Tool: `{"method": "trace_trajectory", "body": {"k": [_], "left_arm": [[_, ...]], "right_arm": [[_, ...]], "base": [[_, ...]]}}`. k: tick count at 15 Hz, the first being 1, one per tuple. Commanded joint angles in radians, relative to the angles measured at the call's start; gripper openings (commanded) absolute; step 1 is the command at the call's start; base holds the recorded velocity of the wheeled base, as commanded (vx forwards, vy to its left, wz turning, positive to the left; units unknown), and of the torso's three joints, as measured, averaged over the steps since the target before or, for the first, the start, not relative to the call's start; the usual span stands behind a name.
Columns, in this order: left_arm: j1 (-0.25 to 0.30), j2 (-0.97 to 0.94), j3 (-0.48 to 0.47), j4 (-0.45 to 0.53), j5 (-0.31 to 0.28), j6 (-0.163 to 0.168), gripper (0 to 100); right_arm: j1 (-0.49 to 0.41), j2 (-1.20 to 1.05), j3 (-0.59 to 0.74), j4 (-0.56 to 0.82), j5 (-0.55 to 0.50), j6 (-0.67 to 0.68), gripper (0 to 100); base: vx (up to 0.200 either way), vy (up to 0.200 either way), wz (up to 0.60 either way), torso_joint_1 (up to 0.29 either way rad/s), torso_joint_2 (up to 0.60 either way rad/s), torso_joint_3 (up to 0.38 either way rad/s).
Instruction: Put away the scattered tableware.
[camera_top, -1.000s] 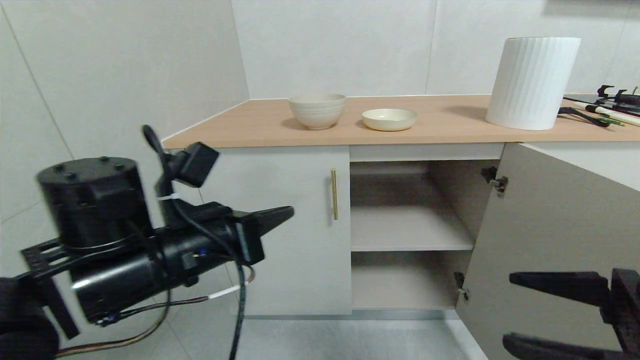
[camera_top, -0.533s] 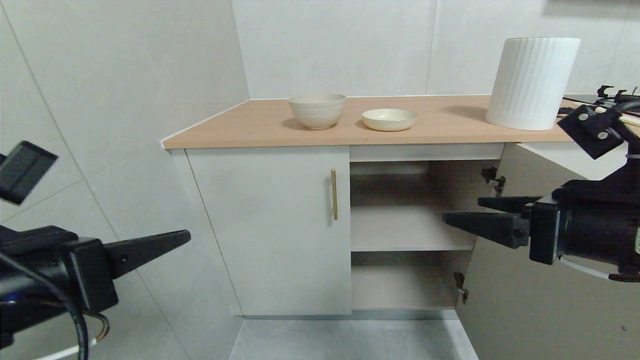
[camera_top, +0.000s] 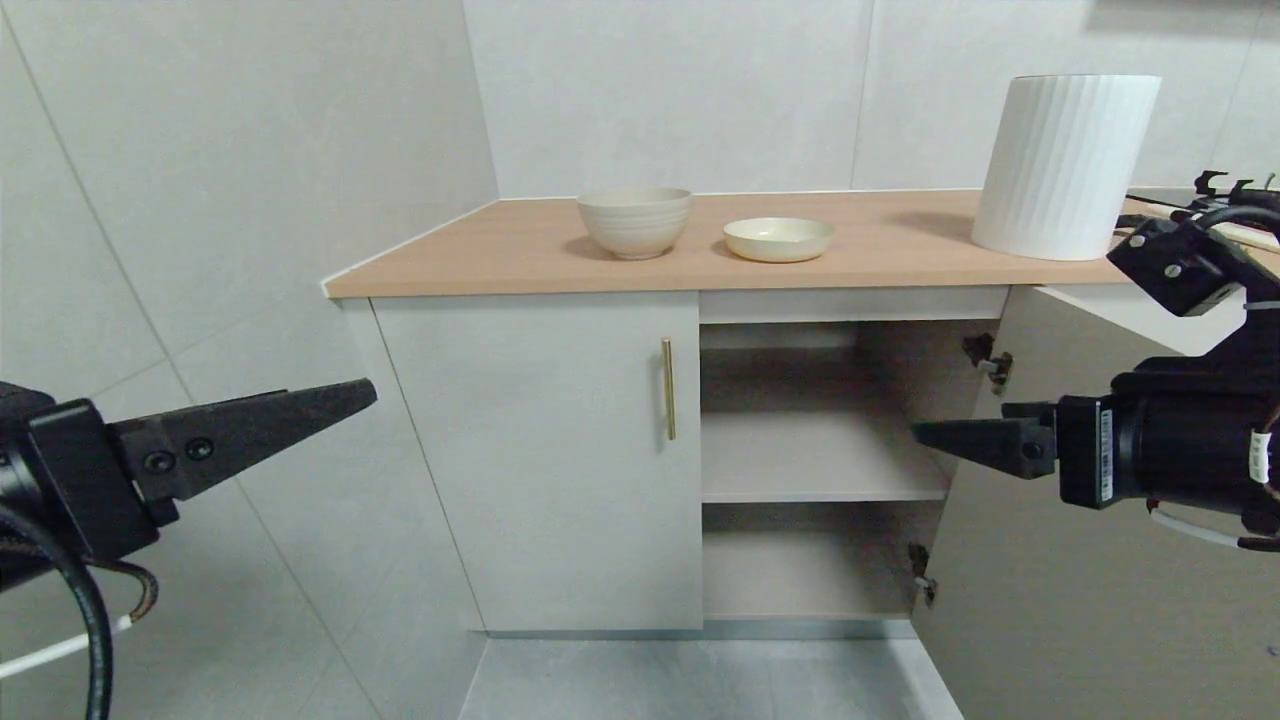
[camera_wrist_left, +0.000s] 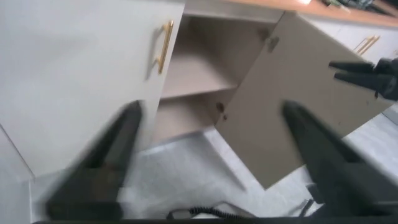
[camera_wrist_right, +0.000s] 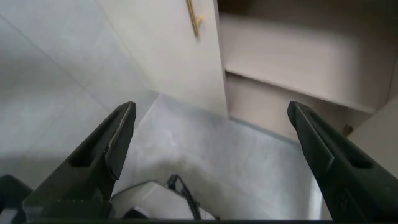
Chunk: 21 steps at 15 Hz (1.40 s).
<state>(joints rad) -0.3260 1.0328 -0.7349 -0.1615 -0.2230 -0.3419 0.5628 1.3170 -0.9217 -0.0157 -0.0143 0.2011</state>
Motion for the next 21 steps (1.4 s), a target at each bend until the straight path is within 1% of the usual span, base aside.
{"method": "trace_trajectory", "body": {"k": [1, 4, 6, 20, 21], "left_arm": [[0.005, 0.007, 0.0, 0.0, 0.001, 0.0, 100], [0.007, 0.006, 0.0, -0.001, 0.001, 0.0, 100], [0.018, 0.004, -0.001, -0.001, -0.001, 0.0, 100], [0.022, 0.023, -0.003, -0.001, -0.004, 0.0, 100], [0.022, 0.021, -0.003, -0.003, -0.003, 0.0, 100]], "right_arm": [[0.002, -0.005, -0.017, 0.005, -0.001, 0.008, 100], [0.002, -0.018, -0.025, 0.005, -0.003, 0.011, 100], [0.002, -0.024, -0.025, 0.007, -0.003, 0.011, 100], [0.002, -0.028, -0.009, 0.01, 0.007, 0.012, 100], [0.002, -0.03, -0.009, 0.01, 0.007, 0.012, 100]], "base": [[0.0, 0.0, 0.0, 0.0, 0.0, 0.0], [0.0, 0.0, 0.0, 0.0, 0.0, 0.0], [0.0, 0.0, 0.0, 0.0, 0.0, 0.0], [0.2, 0.0, 0.0, 0.003, 0.0, 0.003], [0.0, 0.0, 0.0, 0.0, 0.0, 0.0]]}}
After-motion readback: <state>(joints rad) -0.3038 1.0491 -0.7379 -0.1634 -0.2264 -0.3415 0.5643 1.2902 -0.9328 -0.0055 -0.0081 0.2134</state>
